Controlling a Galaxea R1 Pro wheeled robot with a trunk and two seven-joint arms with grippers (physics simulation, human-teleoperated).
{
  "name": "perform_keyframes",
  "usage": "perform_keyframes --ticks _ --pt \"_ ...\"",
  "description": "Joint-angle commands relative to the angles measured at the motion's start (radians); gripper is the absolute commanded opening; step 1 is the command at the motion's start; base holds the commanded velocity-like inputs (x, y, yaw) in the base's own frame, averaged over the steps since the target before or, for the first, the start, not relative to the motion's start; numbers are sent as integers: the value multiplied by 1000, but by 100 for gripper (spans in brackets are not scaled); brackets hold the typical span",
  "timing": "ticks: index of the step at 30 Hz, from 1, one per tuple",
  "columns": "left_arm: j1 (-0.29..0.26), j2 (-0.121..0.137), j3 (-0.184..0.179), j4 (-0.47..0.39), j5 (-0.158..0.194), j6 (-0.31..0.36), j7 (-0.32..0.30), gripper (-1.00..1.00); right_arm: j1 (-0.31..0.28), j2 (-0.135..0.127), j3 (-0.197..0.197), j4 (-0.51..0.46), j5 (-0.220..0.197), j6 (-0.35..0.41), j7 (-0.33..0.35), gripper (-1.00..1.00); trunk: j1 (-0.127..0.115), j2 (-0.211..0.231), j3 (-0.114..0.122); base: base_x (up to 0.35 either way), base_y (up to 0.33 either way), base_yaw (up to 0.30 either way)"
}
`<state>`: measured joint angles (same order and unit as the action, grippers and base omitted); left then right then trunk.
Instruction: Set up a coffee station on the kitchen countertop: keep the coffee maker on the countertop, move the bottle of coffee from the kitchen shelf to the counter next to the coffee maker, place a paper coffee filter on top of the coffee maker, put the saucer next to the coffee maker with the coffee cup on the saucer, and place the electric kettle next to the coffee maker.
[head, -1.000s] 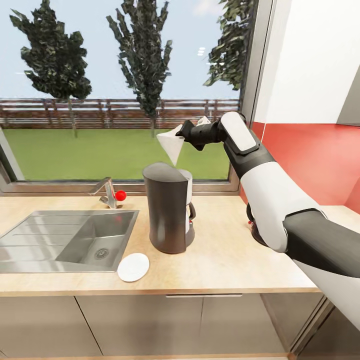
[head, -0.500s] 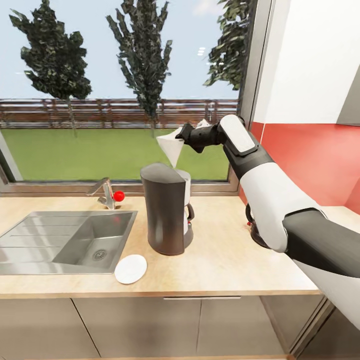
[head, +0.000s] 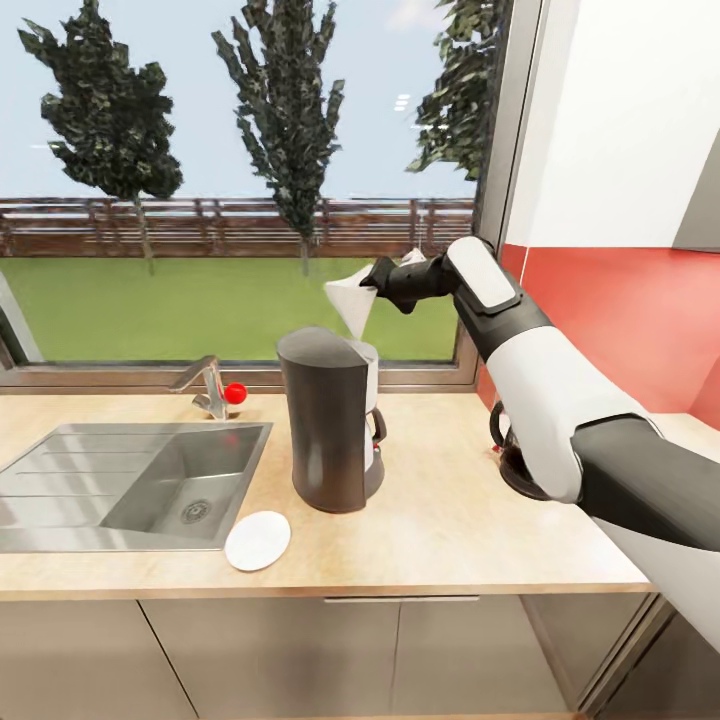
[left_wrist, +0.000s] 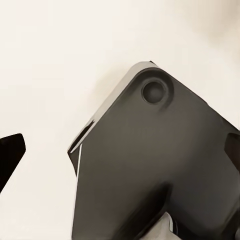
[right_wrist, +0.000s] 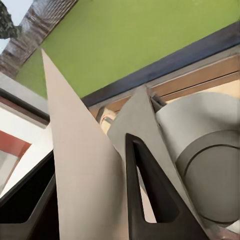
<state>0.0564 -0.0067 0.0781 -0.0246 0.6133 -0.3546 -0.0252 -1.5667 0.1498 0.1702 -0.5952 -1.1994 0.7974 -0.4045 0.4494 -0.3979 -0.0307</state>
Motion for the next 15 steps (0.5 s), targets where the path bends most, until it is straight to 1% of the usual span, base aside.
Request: perform_keyframes --ticks 1,5,7,11,15 --pt "0 -1 8 -2 -1 -1 -2 100 -1 -2 4 1 -12 -2 -9 -100 1 -2 -2 0 0 0" --pt "0 -1 8 -2 -1 -1 -2 100 -1 -7 4 2 -10 -4 17 -100 1 -2 -2 0 0 0" --pt "0 -2 8 -2 -1 -1 -2 100 -1 -15 4 3 -9 -7 42 -100 1 -2 -2 0 0 0" --pt "0 -3 8 -1 -1 -1 -3 100 -1 -25 5 7 -9 -10 62 -100 1 -2 -2 0 0 0" --pt "0 -3 8 -1 -1 -1 -2 100 -1 -34 4 35 -10 -13 96 -100 1 -2 -2 0 0 0"
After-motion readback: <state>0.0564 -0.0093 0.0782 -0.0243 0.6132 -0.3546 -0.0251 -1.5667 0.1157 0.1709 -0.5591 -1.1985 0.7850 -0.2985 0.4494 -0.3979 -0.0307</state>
